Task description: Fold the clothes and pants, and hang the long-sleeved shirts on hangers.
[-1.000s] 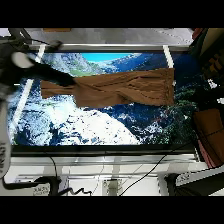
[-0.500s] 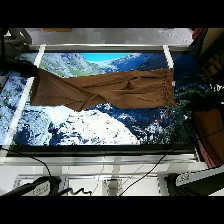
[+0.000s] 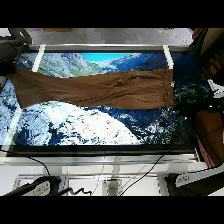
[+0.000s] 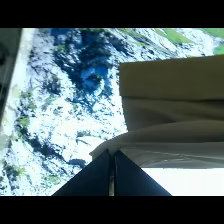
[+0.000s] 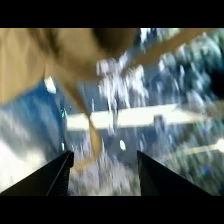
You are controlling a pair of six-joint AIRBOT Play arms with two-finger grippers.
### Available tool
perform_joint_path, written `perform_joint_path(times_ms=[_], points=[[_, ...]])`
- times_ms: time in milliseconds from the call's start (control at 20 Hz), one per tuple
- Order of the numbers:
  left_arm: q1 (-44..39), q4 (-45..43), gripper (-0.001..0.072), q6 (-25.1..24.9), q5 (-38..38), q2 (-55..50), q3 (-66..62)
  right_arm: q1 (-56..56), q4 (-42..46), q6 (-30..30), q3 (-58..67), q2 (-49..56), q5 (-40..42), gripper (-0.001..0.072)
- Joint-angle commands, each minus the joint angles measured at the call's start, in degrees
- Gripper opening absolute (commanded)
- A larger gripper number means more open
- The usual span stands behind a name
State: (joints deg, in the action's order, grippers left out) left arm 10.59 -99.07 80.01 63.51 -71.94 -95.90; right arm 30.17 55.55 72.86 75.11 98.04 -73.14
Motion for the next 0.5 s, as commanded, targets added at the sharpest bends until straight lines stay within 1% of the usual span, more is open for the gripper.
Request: perform_joint_path(times_ms=[0, 200, 250, 350, 400, 450], points=[[0.24, -2.32, 0.0012, 1.86, -2.01, -0.72, 0.28, -3.39, -1.18, 3.21, -1.57, 0.02, 11.85, 0.0464], [0.22, -2.27, 0.0013, 1.88, -1.81, -4.26, 0.98, -5.88, -1.14, 6.25, -1.57, 0.81, 18.34, 0.0463], [0.22, -2.27, 0.0013, 1.88, -1.51, -5.38, 0.98, -5.95, -1.18, 7.67, -1.57, 1.20, 19.06, 0.0462], [0.22, -2.25, 0.0013, 1.88, -0.90, -7.30, 0.98, -5.95, -2.10, 7.67, -1.57, 2.05, 19.19, 0.0464], [0.17, -2.03, 0.0013, 1.88, -0.72, -8.11, 0.98, -5.95, -2.56, 7.56, -1.60, 2.45, 19.37, 0.0474], [0.20, -1.36, 0.0013, 1.88, -0.70, -8.83, 0.98, -5.95, -3.45, 7.48, -1.60, 2.86, 19.96, 0.0517]])
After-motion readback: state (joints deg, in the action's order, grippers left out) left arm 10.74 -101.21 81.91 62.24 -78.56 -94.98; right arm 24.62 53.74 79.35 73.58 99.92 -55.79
